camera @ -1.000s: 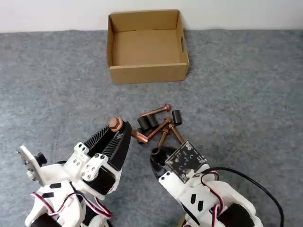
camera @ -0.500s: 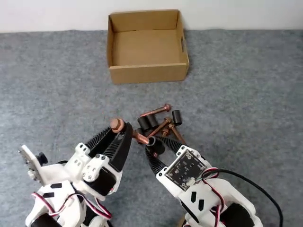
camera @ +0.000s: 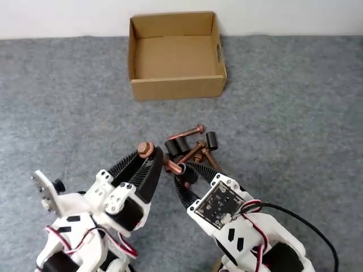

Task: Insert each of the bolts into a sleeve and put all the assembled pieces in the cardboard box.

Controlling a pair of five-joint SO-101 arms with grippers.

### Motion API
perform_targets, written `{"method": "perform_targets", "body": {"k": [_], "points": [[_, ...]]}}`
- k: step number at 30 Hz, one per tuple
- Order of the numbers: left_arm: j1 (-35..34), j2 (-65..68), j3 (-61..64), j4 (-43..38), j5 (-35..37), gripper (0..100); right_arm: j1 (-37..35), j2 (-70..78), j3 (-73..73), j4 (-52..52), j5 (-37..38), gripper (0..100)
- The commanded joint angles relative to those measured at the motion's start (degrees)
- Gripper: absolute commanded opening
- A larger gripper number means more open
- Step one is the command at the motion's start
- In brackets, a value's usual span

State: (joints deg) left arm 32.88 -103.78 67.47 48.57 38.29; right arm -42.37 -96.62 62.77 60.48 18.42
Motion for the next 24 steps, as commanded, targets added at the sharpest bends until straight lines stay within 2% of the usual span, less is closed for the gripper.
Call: {"method": "perform_targets", "body": {"k": [1, 9, 14, 20, 24], "points": [[-0.09, 0.09, 0.22, -1.76, -0.09, 0, -0.40, -0.40, -0.79, -1.80, 0.62, 0.9], [1.05, 0.26, 1.45, -0.88, -0.18, 0, -0.40, -0.40, -0.79, -1.80, 0.62, 0.9], [6.33, 0.26, 1.80, 4.48, -5.10, 0, -0.40, -0.40, -0.70, -1.80, 0.70, 0.9], [6.95, 0.26, 4.62, 5.54, -10.46, 1, -0.40, -0.40, -0.44, -1.89, 0.70, 0.9], [6.68, 0.26, 6.64, 6.42, -11.08, 12, -0.40, -0.48, -0.44, -1.89, 0.70, 0.9]]}}
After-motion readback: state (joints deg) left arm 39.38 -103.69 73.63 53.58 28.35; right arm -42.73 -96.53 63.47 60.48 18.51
